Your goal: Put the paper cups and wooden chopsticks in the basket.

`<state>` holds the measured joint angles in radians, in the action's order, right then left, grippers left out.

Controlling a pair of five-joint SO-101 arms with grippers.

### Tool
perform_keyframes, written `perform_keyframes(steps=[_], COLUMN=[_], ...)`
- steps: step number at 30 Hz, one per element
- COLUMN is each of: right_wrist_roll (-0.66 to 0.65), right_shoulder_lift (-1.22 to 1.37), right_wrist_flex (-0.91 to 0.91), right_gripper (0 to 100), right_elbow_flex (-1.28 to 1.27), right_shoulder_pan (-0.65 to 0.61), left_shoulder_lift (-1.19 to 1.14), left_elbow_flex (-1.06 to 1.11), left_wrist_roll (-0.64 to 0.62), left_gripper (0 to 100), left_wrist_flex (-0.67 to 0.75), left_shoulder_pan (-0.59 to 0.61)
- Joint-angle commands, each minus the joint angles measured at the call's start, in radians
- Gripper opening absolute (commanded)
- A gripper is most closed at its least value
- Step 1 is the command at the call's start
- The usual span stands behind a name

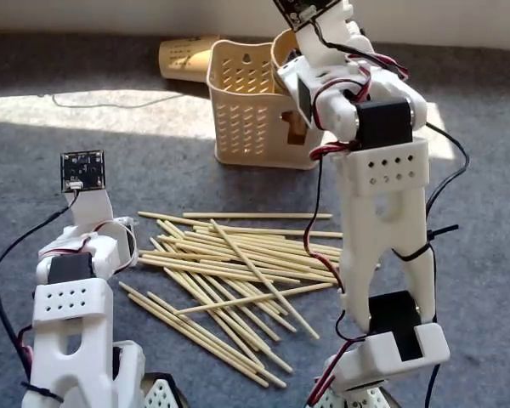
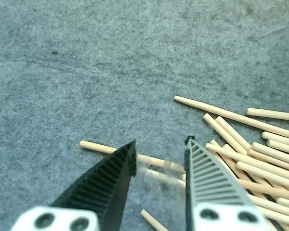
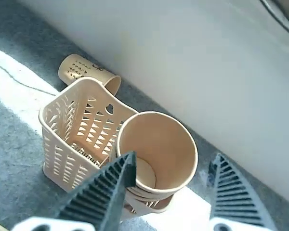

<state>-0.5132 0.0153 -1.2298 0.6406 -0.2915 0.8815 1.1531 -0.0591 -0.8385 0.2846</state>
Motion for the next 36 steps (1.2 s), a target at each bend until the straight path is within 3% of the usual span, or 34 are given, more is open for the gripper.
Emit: perform_keyframes(steps=[1, 8, 15, 21, 24, 29, 36], right_wrist_roll=[0.086, 0.133, 0.135, 0.256, 0.272, 0.273, 0.273], right_shoulder_lift=[-0.021, -0.079, -0.09, -0.096, -0.122, -0.213, -0.392], right_wrist_flex=[-0.051, -0.315, -0.495, -0.524, -0.526, -0.527, -0.521], right_gripper=[24.1, 23.5, 12.5, 2.6, 2.4, 2.2, 2.2], right_elbow_flex=[0.05, 0.137, 0.139, 0.145, 0.134, 0.031, -0.191], right_shoulder_pan=[-0.013, -0.007, -0.007, 0.031, 0.042, 0.045, 0.041], left_shoulder_lift=[0.022, 0.044, 0.289, 0.585, 0.723, 0.915, 0.938], left_elbow_flex=[-0.008, -0.015, 0.091, 0.236, 0.288, 0.363, 0.361], left_wrist_roll=[0.011, 0.006, 0.002, 0.008, 0.015, 0.051, 0.052], left_gripper=[16, 16, 16, 10, 4, 4, 4], left_wrist_flex=[0.018, 0.018, 0.017, 0.015, 0.012, -0.04, -0.074], left_shoulder_pan=[0.013, 0.01, 0.001, -0.035, -0.036, -0.082, -0.11])
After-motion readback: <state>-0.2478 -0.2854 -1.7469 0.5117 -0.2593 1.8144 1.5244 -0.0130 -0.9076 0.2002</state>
